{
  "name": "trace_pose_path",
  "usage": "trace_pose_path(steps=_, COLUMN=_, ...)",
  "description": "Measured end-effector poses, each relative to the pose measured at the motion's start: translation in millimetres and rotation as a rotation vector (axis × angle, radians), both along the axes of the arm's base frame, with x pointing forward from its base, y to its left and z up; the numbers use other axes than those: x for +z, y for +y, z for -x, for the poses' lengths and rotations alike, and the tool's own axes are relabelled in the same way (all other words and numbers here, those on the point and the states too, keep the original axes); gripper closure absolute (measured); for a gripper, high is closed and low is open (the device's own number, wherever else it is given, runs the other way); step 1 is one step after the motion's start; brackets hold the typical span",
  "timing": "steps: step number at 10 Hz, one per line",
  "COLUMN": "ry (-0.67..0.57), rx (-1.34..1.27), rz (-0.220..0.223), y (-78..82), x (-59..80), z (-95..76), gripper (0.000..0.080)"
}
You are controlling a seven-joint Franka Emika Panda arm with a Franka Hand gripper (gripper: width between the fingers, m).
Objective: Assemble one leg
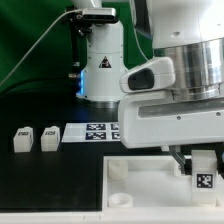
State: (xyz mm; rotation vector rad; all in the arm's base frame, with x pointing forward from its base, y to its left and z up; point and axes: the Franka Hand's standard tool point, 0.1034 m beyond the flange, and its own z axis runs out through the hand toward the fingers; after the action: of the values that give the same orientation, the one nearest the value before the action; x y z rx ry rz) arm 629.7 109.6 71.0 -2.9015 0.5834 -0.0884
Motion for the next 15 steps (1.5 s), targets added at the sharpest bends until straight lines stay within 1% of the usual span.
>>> trace_pose_path(steps=3, ry=0.076, rx=-0.458, rz=-0.080, y=-5.2, x=-1.1, z=2.0, gripper=0.0495)
trace_pose_path(steps=4, ry=0.115, rx=-0.675, rz=-0.128, y=-6.3, x=-1.4, z=3.3, gripper=0.0495)
trace_pose_path(steps=5, ry=0.146, rx=-0.843, rz=-0.171, y=-5.4, x=-1.4, z=5.6, gripper=0.0495)
trace_pose_path(steps=6, ry=0.163, rx=-0.954, rz=-0.207, y=-3.6, x=-1.6, z=7.3, gripper=0.0495)
trace_pose_path(steps=7, ry=0.191, rx=-1.059, rz=-0.228, y=0.5, x=-1.2, z=7.9, gripper=0.0496)
trace_pose_path(steps=9, ry=0.192, rx=-1.061, rz=-0.228, y=0.4, x=-1.5, z=8.0, gripper=0.0494)
trace_pose_path(steps=10, ry=0.181, rx=-1.010, rz=-0.222, y=0.4, x=-2.2, z=8.3, gripper=0.0385)
trace_pose_path(steps=11, ry=0.175, rx=-0.984, rz=-0.217, y=0.4, x=-2.5, z=8.4, gripper=0.0385)
trace_pose_path(steps=12, ry=0.135, rx=-0.812, rz=-0.184, y=-0.1, x=-2.7, z=7.8, gripper=0.0218)
trace_pose_path(steps=13, ry=0.083, rx=-0.591, rz=-0.145, y=-1.4, x=-1.1, z=4.8, gripper=0.0168)
trace_pose_path(steps=14, ry=0.064, rx=-0.513, rz=-0.137, y=-1.7, x=-1.2, z=4.2, gripper=0.0168)
trace_pose_path(steps=15, ry=0.048, rx=-0.441, rz=-0.128, y=-1.7, x=-1.2, z=4.2, gripper=0.0152)
